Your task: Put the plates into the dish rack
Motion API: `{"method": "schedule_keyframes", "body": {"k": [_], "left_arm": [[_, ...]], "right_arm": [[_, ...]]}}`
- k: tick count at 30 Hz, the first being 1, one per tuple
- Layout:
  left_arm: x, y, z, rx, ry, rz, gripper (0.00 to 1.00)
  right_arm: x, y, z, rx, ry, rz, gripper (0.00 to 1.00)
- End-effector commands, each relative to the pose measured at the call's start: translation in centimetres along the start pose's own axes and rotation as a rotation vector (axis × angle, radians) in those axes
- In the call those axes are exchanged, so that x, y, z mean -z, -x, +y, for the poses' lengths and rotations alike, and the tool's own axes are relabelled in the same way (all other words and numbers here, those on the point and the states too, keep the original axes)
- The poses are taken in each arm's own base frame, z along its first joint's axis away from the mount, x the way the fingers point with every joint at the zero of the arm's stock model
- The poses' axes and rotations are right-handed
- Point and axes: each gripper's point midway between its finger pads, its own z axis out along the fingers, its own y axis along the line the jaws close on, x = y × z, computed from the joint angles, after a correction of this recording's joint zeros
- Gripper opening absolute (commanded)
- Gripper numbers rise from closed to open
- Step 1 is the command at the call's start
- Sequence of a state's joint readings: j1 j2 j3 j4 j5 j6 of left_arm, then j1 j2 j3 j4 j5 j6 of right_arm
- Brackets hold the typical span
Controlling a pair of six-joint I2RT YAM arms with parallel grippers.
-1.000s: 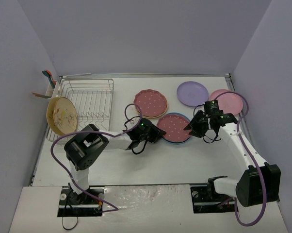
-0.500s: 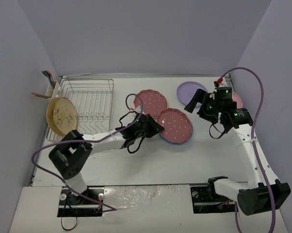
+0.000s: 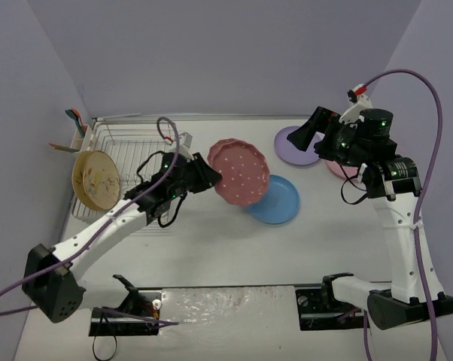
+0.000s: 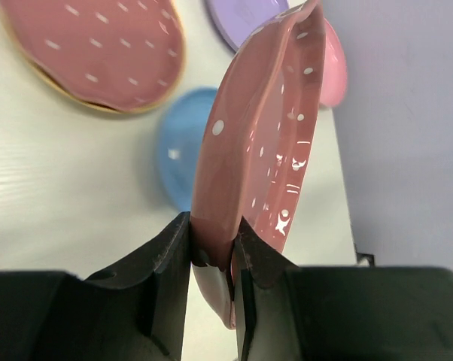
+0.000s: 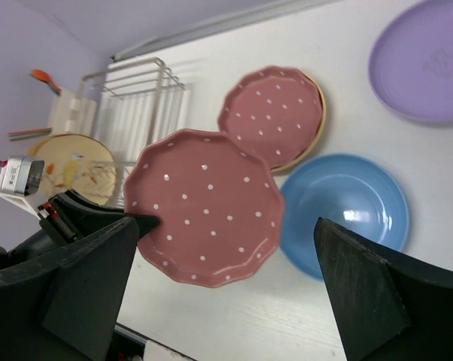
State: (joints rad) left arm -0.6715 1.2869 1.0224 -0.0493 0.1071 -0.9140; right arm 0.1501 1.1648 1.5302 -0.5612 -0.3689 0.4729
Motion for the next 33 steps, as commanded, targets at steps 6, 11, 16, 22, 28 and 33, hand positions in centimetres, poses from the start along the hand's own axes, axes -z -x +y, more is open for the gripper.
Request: {"method": "schedule_keyframes", "body": {"k": [6, 11, 16, 22, 28, 33], "left_arm": [[14.0, 14.9, 1.3, -0.294, 0.159, -0.353, 0.00], [18.8, 18.3, 5.4, -0.397, 0.380, -0.404, 0.00], [21.5, 21.1, 8.4, -0.486, 0.576, -0.394, 0.00], [23.0, 23.5, 11.4, -0.650, 0.755, -0.358, 0.00], [23.6, 24.8, 14.4, -0.746, 0.888, -0.282, 0.00], [24.2, 25.9, 16.5, -0.776, 0.980, -0.243, 0.00]], "right_arm": [[0.1, 1.3, 2.6, 0.055, 0.129, -0.004, 1.00], [-0.6, -0.2, 2.5, 0.042, 0.158, 0.048, 1.00], [-1.5, -1.5, 2.0, 0.029, 0.156, 0.091, 1.00], [-2.4, -3.1, 1.6, 0.019, 0.155, 0.136, 1.00], [-3.1, -4.4, 1.3, 0.014, 0.161, 0.181, 1.00], [-3.3, -5.1, 0.8, 0.020, 0.149, 0.194, 1.00]]}}
